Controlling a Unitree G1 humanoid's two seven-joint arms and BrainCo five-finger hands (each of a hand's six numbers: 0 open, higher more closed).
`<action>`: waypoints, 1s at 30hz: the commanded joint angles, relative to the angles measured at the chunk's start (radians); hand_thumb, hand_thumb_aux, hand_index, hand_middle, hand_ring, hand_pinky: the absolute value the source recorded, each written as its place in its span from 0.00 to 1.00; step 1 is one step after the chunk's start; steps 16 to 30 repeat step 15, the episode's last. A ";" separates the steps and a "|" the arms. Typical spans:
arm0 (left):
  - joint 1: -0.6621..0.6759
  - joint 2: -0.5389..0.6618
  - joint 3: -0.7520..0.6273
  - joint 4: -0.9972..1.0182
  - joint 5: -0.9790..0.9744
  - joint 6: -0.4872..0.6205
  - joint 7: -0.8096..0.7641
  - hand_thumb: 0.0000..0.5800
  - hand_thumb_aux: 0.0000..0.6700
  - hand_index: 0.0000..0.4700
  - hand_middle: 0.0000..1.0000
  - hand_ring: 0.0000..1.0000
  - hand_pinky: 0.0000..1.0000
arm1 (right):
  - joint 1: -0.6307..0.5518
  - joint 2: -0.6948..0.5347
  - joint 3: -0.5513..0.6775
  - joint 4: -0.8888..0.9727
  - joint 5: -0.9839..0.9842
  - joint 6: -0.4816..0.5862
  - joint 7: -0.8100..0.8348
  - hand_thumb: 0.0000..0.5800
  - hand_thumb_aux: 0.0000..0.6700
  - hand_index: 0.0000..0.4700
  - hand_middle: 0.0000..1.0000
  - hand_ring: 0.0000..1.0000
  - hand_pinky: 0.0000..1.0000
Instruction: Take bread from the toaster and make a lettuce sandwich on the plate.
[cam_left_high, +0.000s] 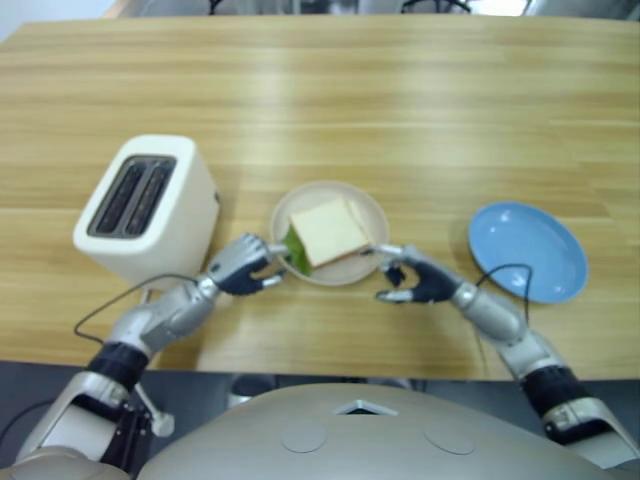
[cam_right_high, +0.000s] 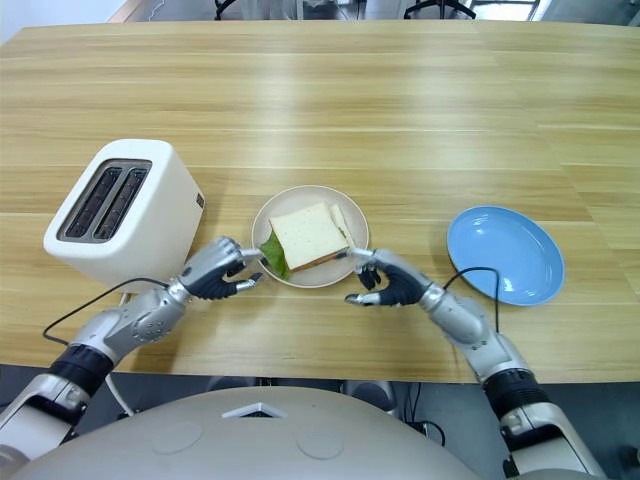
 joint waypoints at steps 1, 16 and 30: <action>0.044 0.003 0.071 -0.230 -0.242 -0.013 -0.077 0.00 0.00 0.00 0.00 0.00 0.00 | 0.005 0.009 -0.089 -0.175 0.216 -0.005 0.004 0.00 0.00 0.00 0.00 0.00 0.00; -0.115 -0.290 0.269 -0.451 -0.446 0.150 -0.154 0.00 0.00 0.00 0.00 0.00 0.00 | -0.186 0.327 -0.283 -0.360 0.063 -0.014 -0.137 0.00 0.00 0.00 0.00 0.00 0.00; -0.115 -0.290 0.269 -0.451 -0.446 0.150 -0.154 0.00 0.00 0.00 0.00 0.00 0.00 | -0.186 0.327 -0.283 -0.360 0.063 -0.014 -0.137 0.00 0.00 0.00 0.00 0.00 0.00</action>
